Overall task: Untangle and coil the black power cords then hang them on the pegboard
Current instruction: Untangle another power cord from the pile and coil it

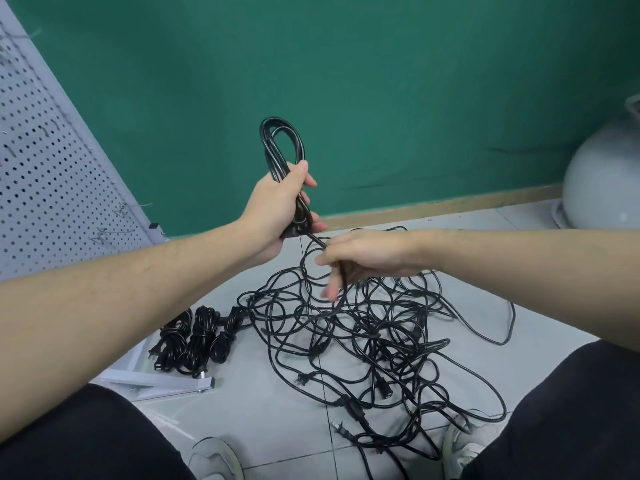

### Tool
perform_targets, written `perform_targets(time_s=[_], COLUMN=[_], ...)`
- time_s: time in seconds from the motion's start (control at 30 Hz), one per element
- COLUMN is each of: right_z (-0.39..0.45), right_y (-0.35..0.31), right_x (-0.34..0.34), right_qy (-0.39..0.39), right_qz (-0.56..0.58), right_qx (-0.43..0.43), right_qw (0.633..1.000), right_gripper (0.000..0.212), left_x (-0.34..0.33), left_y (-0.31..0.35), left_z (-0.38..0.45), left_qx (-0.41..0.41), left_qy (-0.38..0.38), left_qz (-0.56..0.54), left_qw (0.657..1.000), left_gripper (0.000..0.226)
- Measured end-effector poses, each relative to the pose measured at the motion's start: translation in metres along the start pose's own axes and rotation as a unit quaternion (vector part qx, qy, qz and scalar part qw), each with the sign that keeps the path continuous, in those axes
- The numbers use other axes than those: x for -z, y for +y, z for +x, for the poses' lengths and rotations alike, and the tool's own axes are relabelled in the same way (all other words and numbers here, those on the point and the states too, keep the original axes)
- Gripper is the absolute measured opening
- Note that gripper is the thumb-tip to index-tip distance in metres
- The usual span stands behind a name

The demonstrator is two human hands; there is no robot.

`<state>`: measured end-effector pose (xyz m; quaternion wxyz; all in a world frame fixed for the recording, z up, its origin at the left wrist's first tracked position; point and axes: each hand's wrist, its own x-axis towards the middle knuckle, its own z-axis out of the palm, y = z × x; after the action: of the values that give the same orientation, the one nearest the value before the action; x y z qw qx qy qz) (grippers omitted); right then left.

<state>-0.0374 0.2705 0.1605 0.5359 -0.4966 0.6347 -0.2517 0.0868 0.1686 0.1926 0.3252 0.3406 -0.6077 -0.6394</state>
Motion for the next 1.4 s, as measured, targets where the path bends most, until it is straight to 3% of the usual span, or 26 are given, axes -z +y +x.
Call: perform_targets(time_s=[0.2, 0.33, 0.43, 0.6, 0.77, 0.87, 0.93, 1.1, 1.23, 1.3, 1.4], right_z=[-0.001, -0.013, -0.019, -0.012, -0.009, -0.001, 0.001, -0.001, -0.002, -0.006, -0.008], right_y=[0.000, -0.004, -0.007, 0.000, 0.000, -0.003, -0.005, -0.010, -0.008, -0.009, -0.009], right_x=[0.001, 0.006, 0.009, 0.017, 0.019, 0.027, 0.031, 0.034, 0.038, 0.038, 0.037], right_qy=[-0.023, -0.055, -0.032, 0.083, 0.207, 0.361, 0.411, 0.319, 0.282, 0.309, 0.379], right_qz=[-0.056, -0.089, -0.068, -0.042, -0.084, -0.121, -0.130, -0.014, 0.006, 0.011, 0.001], right_qx=[-0.006, 0.007, 0.053, 0.106, 0.156, 0.177, 0.152, 0.166, 0.179, 0.187, 0.209], right_qw=[0.998, 0.994, 0.996, 0.990, 0.962, 0.908, 0.889, 0.933, 0.942, 0.932, 0.901], right_gripper=[0.032, 0.027, 0.027, 0.020, 0.019, 0.049, 0.058, 0.033, 0.004, 0.003, 0.026], left_x=[0.003, 0.017, 0.030, 0.036, 0.023, 0.014, 0.011, 0.011, 0.021, 0.023, 0.020], left_y=[-0.006, -0.014, -0.019, -0.030, -0.026, -0.021, -0.015, -0.019, -0.025, -0.025, -0.026], left_z=[0.007, 0.016, 0.020, 0.015, 0.009, 0.003, 0.001, -0.001, 0.002, 0.002, -0.005], left_qx=[0.007, 0.036, 0.041, 0.071, 0.010, -0.012, -0.034, -0.027, 0.031, 0.050, 0.060], left_qy=[0.031, 0.053, 0.051, -0.016, -0.056, -0.072, -0.088, -0.155, -0.124, -0.138, -0.199], left_qz=[0.120, 0.180, 0.238, 0.273, 0.315, 0.320, 0.314, 0.375, 0.361, 0.352, 0.318], left_qw=[0.992, 0.982, 0.969, 0.959, 0.947, 0.945, 0.945, 0.914, 0.924, 0.924, 0.925], left_gripper=[0.028, 0.024, 0.024, 0.029, 0.039, 0.056, 0.054, 0.030, 0.027, 0.033, 0.035])
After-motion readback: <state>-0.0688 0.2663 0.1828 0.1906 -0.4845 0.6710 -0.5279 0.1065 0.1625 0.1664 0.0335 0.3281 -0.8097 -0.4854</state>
